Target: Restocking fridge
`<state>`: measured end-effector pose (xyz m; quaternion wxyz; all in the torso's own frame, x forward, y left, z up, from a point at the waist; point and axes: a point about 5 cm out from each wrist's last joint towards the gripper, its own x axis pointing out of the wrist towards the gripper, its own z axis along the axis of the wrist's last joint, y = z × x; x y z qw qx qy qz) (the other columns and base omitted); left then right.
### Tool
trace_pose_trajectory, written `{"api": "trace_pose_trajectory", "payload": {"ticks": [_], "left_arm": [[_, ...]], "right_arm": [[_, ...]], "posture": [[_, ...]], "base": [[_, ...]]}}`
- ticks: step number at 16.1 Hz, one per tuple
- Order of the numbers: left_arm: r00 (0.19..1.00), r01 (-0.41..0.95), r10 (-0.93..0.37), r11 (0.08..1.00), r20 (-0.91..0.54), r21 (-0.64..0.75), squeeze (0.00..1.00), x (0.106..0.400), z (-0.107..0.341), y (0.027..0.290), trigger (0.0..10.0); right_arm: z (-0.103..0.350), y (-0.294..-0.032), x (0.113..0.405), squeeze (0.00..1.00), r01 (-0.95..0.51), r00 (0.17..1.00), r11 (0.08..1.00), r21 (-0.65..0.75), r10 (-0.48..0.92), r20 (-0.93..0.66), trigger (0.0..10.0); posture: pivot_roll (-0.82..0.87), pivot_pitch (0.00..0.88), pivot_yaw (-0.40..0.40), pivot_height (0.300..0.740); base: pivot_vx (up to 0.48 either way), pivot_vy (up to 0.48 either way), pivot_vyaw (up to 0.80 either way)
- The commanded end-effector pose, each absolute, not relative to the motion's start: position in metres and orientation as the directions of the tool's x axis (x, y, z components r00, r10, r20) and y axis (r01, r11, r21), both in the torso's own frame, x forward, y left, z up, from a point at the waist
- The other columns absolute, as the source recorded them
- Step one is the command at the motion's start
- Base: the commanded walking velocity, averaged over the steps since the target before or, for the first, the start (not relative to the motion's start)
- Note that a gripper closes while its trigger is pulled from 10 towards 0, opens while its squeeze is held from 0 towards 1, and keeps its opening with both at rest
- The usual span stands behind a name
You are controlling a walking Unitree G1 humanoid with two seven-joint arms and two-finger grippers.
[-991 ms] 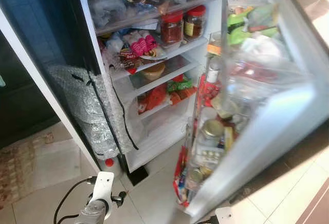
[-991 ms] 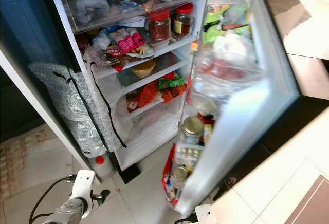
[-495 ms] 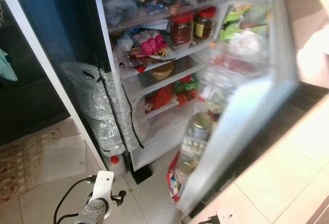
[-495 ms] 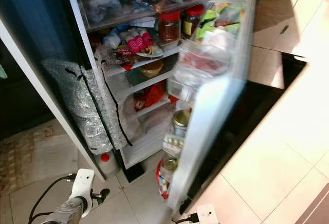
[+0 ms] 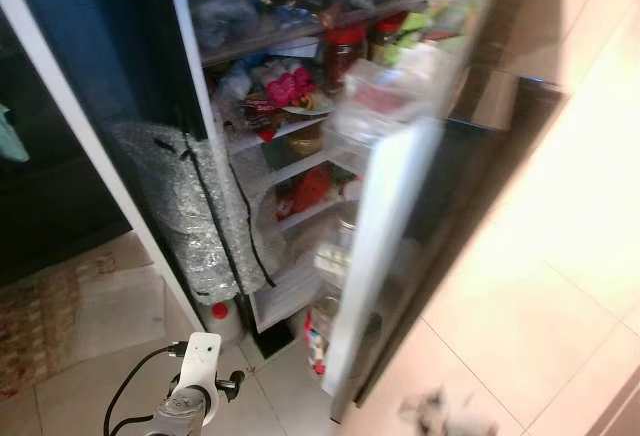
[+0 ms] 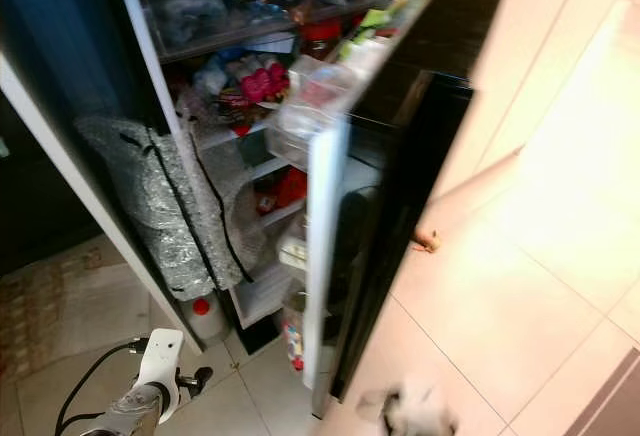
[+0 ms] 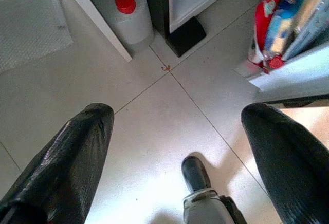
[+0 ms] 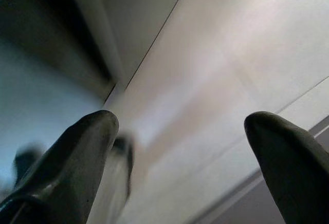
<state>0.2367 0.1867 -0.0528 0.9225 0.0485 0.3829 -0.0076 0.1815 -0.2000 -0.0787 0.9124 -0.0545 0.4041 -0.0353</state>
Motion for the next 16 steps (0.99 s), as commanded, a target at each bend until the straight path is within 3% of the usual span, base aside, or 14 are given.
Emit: {"api": "trace_pose_trajectory", "payload": {"ticks": [1, 5, 8, 16], "left_arm": [[0.69, 0.053, 0.029, 0.995, -0.723, 0.09, 0.0, 0.232, -0.056, 0.187, 10.0], [0.691, 0.048, 0.029, 0.995, -0.723, 0.086, 0.0, 0.232, -0.056, 0.187, 10.0], [0.691, 0.039, 0.037, 0.995, -0.722, 0.088, 0.0, 0.233, -0.056, 0.188, 10.0], [0.692, 0.037, 0.036, 0.996, -0.721, 0.085, 0.0, 0.232, -0.056, 0.187, 10.0]], "right_arm": [[-0.076, -0.201, 0.184, 0.0, 0.035, 0.692, 0.992, -0.118, -0.109, -0.713, 10.0], [-0.075, -0.203, 0.181, 0.0, 0.036, 0.722, 0.991, -0.13, -0.116, -0.682, 10.0], [-0.066, -0.206, 0.181, 0.0, 0.065, 0.803, 0.995, -0.077, -0.098, -0.588, 10.0], [-0.033, -0.204, 0.196, 0.0, -0.049, 0.926, 0.999, -0.001, 0.045, -0.376, 10.0]], "posture": [[-0.16, 0.061, -0.02, 0.731], [-0.16, 0.055, -0.023, 0.731], [-0.16, 0.05, -0.017, 0.731], [-0.16, 0.028, -0.022, 0.731]], "base": [[0.0, 0.0, 0.0], [0.0, 0.0, 0.0], [0.0, 0.0, 0.0], [0.0, 0.0, 0.0]]}}
